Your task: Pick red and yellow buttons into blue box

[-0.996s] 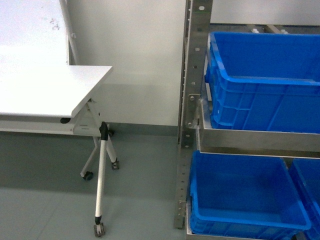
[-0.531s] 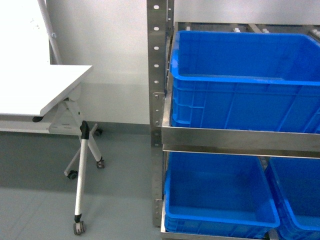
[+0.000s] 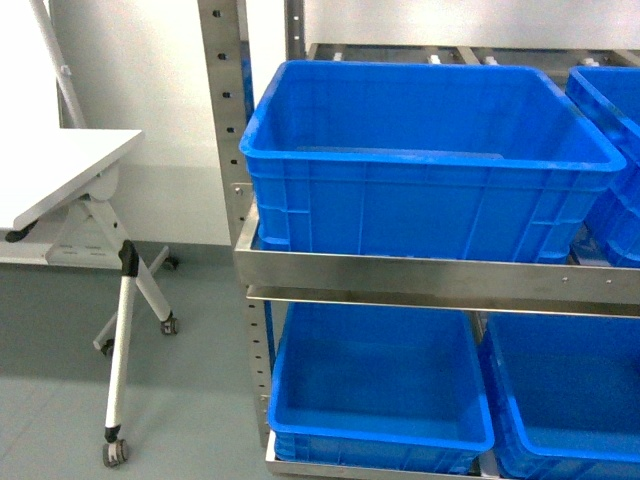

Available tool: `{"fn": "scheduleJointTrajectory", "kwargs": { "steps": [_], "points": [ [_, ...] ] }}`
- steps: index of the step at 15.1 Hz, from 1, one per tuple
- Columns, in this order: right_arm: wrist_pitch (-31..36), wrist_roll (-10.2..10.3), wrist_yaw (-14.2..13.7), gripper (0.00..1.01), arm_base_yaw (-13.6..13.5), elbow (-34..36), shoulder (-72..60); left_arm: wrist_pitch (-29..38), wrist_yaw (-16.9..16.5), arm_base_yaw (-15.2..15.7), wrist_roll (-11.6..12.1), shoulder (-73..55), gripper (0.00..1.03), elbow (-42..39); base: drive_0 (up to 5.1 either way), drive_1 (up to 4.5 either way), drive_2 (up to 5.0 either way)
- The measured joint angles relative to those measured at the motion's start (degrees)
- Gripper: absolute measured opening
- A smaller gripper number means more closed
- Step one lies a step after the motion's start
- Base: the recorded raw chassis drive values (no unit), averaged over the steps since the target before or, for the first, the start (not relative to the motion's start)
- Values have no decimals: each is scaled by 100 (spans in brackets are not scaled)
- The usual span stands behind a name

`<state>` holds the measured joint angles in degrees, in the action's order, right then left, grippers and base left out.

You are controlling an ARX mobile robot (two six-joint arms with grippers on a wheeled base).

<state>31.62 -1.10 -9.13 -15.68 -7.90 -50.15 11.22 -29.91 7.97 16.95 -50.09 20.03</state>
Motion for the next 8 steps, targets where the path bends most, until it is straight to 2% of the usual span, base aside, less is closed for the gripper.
{"fn": "scheduleJointTrajectory", "kwargs": {
  "steps": [8],
  "points": [
    [-15,0,2,30,0,0,-2,-15,4,0,0,-9,24,0,449,-219,-219]
  ]
}}
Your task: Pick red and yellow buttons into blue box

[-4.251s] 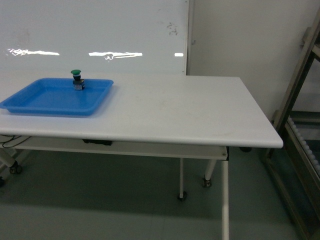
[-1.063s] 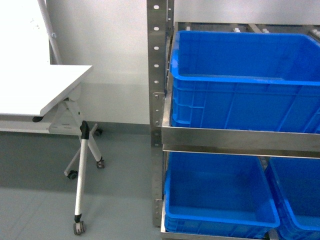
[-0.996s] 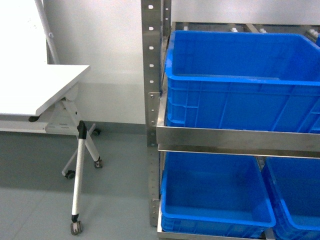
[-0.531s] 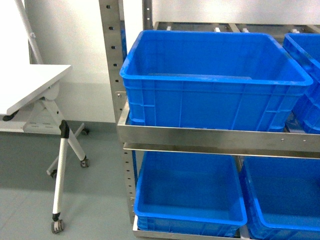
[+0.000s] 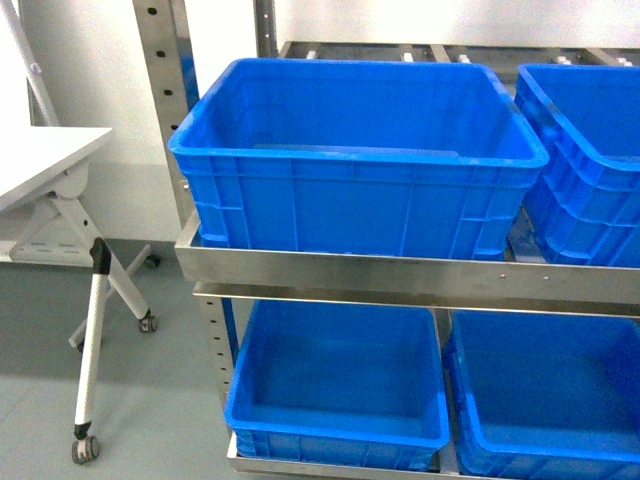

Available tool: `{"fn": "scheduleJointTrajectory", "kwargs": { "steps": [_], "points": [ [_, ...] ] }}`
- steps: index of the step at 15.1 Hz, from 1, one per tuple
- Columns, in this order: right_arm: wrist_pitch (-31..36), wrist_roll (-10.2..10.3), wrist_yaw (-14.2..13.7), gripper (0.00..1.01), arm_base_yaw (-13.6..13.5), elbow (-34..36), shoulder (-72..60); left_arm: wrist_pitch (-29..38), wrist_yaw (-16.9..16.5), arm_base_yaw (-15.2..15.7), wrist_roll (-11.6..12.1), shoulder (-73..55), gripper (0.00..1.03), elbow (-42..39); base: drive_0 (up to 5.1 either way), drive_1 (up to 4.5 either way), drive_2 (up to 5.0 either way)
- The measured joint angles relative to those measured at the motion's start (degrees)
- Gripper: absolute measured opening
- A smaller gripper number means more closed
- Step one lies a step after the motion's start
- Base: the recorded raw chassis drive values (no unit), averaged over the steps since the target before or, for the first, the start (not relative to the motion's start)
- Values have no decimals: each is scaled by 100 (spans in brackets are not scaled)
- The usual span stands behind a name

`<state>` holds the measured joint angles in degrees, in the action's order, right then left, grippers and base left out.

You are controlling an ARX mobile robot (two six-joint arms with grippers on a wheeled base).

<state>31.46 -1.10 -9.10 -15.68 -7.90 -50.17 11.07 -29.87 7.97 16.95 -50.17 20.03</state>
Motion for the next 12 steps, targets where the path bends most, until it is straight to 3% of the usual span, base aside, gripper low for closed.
{"fn": "scheduleJointTrajectory", "kwargs": {
  "steps": [12],
  "points": [
    [2,0,-2,30,0,0,0,2,0,-4,0,2,23,0,494,-236,-236]
  ]
}}
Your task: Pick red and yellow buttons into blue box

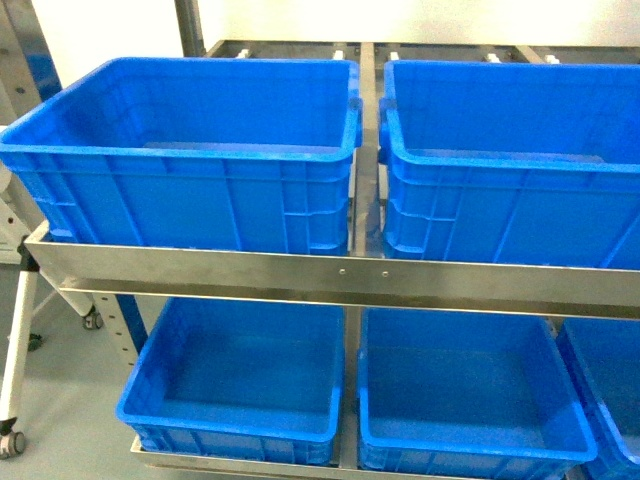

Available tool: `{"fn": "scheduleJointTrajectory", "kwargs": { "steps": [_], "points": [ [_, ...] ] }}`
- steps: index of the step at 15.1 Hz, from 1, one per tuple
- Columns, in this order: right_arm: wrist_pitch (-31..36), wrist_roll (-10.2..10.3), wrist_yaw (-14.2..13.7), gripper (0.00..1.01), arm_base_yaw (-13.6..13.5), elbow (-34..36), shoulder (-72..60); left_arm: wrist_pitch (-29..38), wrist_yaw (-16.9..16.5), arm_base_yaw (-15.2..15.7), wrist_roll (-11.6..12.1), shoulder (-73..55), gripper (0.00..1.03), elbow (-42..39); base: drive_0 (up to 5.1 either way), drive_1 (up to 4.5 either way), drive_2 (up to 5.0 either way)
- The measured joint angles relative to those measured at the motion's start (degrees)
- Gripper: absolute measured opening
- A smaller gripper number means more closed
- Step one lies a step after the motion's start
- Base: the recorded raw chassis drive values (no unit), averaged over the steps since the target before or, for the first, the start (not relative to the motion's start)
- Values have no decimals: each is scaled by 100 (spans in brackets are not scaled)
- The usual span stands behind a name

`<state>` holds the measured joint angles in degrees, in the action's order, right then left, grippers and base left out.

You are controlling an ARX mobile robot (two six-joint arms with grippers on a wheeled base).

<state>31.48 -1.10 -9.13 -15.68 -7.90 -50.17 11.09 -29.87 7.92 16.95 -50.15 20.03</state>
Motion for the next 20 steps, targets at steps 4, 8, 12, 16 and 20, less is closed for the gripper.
{"fn": "scheduleJointTrajectory", "kwargs": {
  "steps": [4,8,12,16,20],
  "points": [
    [-4,0,0,30,0,0,0,-9,2,4,0,0,23,0,502,-239,-239],
    [13,0,0,30,0,0,0,-20,-7,0,0,2,23,-2,348,-165,-165],
    [-7,0,-13,30,4,4,0,-11,-9,-11,0,11,23,-2,0,0,0],
    [-4,0,-2,30,7,4,2,-13,-15,0,0,15,23,-2,-2,325,-329],
    [-2,0,-2,30,4,4,0,0,-15,0,2,11,23,-2,6,404,-391]
  ]
}}
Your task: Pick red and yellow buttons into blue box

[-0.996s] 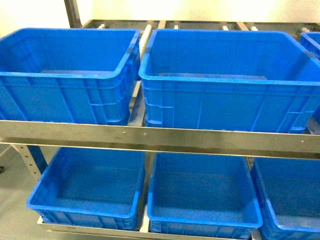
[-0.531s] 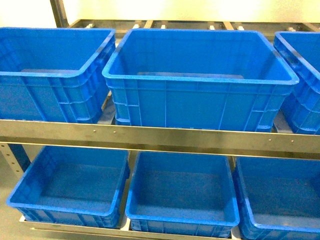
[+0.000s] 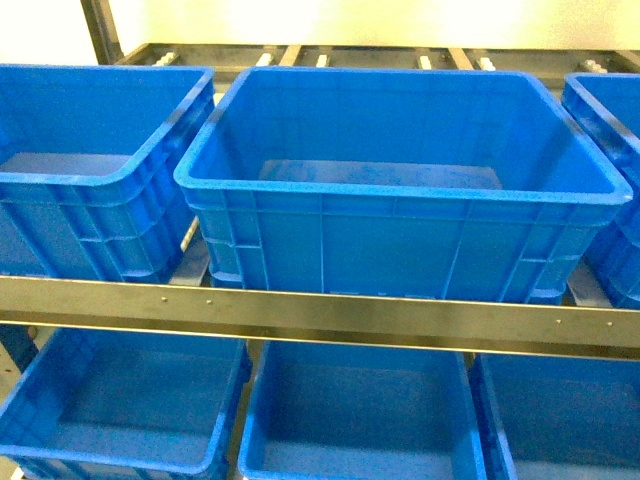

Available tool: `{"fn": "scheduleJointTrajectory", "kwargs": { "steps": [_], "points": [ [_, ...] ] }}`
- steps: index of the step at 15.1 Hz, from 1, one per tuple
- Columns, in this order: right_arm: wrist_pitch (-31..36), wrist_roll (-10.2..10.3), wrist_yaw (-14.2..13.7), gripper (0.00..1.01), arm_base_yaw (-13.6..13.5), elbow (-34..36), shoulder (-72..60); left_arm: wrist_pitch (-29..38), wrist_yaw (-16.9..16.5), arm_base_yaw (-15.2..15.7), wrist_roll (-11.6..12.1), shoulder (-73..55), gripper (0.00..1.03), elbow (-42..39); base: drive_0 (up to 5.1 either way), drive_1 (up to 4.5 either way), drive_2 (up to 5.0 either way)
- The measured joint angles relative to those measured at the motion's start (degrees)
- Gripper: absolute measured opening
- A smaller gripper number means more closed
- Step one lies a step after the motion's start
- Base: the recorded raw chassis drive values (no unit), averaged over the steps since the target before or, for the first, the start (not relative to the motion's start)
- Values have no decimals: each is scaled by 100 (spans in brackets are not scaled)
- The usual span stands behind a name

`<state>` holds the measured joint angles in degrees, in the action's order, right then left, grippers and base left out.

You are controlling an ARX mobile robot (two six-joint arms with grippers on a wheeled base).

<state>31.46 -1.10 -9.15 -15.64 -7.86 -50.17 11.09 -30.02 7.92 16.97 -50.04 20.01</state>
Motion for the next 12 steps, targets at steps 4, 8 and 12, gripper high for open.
{"fn": "scheduleJointTrajectory", "kwargs": {
  "steps": [4,8,12],
  "points": [
    [2,0,0,30,0,0,2,0,2,0,0,0,23,0,0,405,-405],
    [4,0,0,30,2,0,0,0,0,0,0,0,23,0,4,242,-233],
    [0,0,0,30,2,0,-4,-2,11,2,0,-26,23,0,100,-46,-46]
  ]
}}
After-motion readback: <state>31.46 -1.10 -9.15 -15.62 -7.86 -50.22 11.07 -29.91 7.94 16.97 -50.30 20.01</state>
